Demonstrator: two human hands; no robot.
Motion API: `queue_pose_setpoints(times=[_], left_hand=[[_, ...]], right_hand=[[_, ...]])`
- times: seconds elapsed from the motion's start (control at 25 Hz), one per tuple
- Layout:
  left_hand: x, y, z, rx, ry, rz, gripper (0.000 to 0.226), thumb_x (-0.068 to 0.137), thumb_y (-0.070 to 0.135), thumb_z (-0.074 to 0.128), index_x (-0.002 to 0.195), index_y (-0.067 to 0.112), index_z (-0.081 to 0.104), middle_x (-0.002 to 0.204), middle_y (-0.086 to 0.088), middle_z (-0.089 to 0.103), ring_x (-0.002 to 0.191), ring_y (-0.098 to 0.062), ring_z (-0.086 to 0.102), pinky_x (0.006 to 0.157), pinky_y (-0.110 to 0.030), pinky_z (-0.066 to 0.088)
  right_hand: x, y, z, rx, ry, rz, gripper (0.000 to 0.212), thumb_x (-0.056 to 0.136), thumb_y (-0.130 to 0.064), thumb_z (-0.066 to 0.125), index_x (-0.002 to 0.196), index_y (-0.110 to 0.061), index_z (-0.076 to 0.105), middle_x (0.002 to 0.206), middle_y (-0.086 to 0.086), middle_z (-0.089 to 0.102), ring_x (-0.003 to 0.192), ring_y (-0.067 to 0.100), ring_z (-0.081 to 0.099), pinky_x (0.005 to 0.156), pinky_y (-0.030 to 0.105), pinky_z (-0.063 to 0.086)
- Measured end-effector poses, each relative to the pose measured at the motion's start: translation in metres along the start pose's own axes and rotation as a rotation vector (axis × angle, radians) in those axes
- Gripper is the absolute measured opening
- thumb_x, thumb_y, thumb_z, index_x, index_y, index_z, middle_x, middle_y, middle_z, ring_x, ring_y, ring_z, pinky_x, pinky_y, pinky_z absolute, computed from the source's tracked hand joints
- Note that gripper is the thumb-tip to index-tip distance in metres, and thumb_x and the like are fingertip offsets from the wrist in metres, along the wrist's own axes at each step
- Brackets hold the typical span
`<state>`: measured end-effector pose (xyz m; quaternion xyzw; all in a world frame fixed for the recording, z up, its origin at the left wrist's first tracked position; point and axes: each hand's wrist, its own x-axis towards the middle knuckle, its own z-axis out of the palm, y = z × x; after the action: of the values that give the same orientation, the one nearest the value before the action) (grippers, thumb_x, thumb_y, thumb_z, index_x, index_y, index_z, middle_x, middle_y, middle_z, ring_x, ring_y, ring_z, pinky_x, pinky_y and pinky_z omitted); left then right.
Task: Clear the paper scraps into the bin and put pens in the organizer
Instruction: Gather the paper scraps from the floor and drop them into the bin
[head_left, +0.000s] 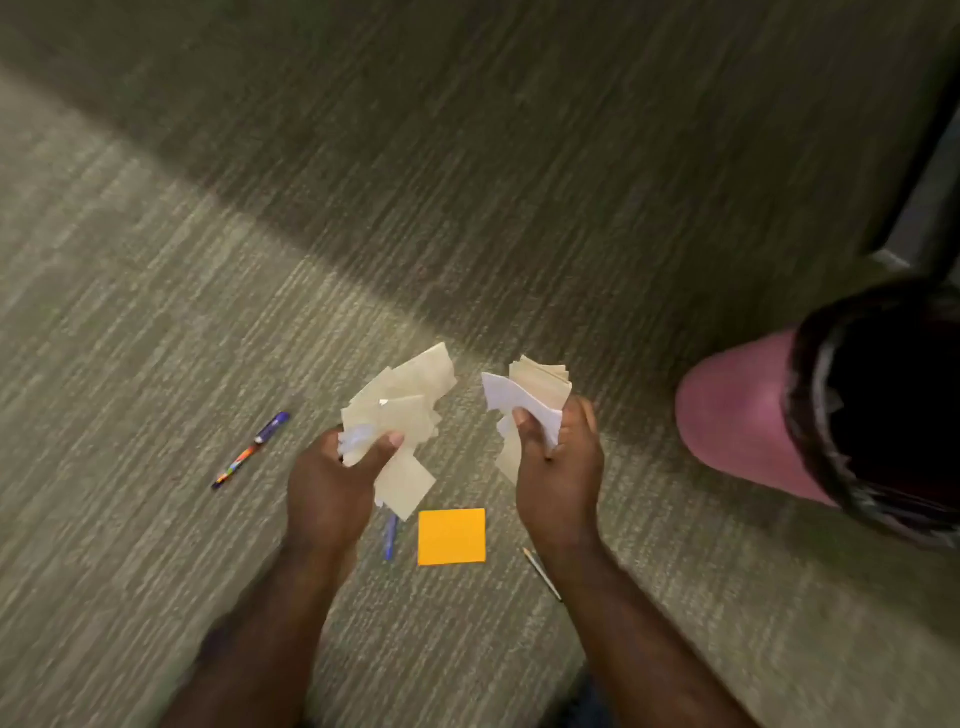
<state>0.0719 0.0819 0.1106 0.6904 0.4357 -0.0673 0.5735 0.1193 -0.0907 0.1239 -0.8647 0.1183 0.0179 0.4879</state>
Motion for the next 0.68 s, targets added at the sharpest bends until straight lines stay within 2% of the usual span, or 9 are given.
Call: queue_pose_setpoints(times=[0.12,0.24,0.32,0.44,0.52,0.6,0.68], left_hand=[[-0.056,0.054,0.062,0.084,-0.122,0.051,0.016,0.077,0.032,0.074,0.083,0.017,0.07,0.076,-0.001,0.073,0.061,-0.017,0.064,0.049,-0.023,0.045],[-0.109,0.105,0.121,0.188,-0.25,0.137,0.019,0.078,0.035,0.071,0.083,0.017,0.07,0.067,0.004,0.073,0.053,-0.004,0.063,0.045,-0.016,0.044],[-0.141,0.131,0.164,0.206,-0.34,0.172,0.014,0.078,0.03,0.072,0.08,0.016,0.069,0.064,0.011,0.072,0.05,0.0,0.062,0.039,-0.009,0.04],[-0.174,0.156,0.223,0.264,-0.44,0.227,0.015,0.08,0.029,0.071,0.082,0.014,0.069,0.062,0.001,0.071,0.047,-0.003,0.061,0.038,-0.012,0.039],[-0.184,0.166,0.262,0.301,-0.468,0.233,0.018,0.079,0.032,0.071,0.081,0.014,0.068,0.066,-0.003,0.071,0.048,-0.008,0.06,0.043,-0.021,0.041],[-0.189,0.17,0.298,0.259,-0.468,0.175,0.016,0.077,0.031,0.074,0.078,0.017,0.065,0.071,-0.004,0.07,0.054,-0.013,0.061,0.045,-0.027,0.044],[-0.192,0.17,0.332,0.212,-0.48,0.123,0.015,0.077,0.027,0.075,0.08,0.017,0.064,0.073,-0.005,0.069,0.057,-0.013,0.061,0.044,-0.024,0.045]], right_hand=[[0.017,-0.003,-0.104,0.067,0.235,0.067,0.011,0.089,-0.021,0.058,0.097,-0.027,0.052,0.098,0.003,0.057,0.088,0.012,0.057,0.077,0.023,0.046],[0.037,0.005,-0.204,0.044,0.442,0.067,0.014,0.09,-0.025,0.056,0.103,-0.023,0.053,0.1,-0.002,0.052,0.092,0.006,0.056,0.08,0.016,0.046],[0.051,0.016,-0.262,0.03,0.518,0.091,0.017,0.09,-0.024,0.055,0.107,-0.02,0.053,0.102,-0.006,0.048,0.092,0.004,0.055,0.08,0.01,0.044],[0.073,0.034,-0.313,-0.006,0.533,0.137,0.019,0.09,-0.014,0.057,0.108,-0.013,0.053,0.105,-0.003,0.045,0.089,0.001,0.049,0.081,0.005,0.04],[0.089,0.048,-0.33,-0.017,0.523,0.174,0.02,0.089,-0.009,0.059,0.108,-0.005,0.055,0.105,0.0,0.046,0.09,0.003,0.047,0.081,0.01,0.039],[0.104,0.061,-0.338,-0.004,0.513,0.229,0.023,0.088,-0.009,0.06,0.11,-0.002,0.057,0.106,0.002,0.047,0.092,0.005,0.046,0.081,0.012,0.036],[0.116,0.074,-0.345,0.021,0.513,0.278,0.024,0.087,-0.009,0.061,0.109,-0.001,0.058,0.106,0.006,0.05,0.091,0.009,0.048,0.079,0.011,0.033]])
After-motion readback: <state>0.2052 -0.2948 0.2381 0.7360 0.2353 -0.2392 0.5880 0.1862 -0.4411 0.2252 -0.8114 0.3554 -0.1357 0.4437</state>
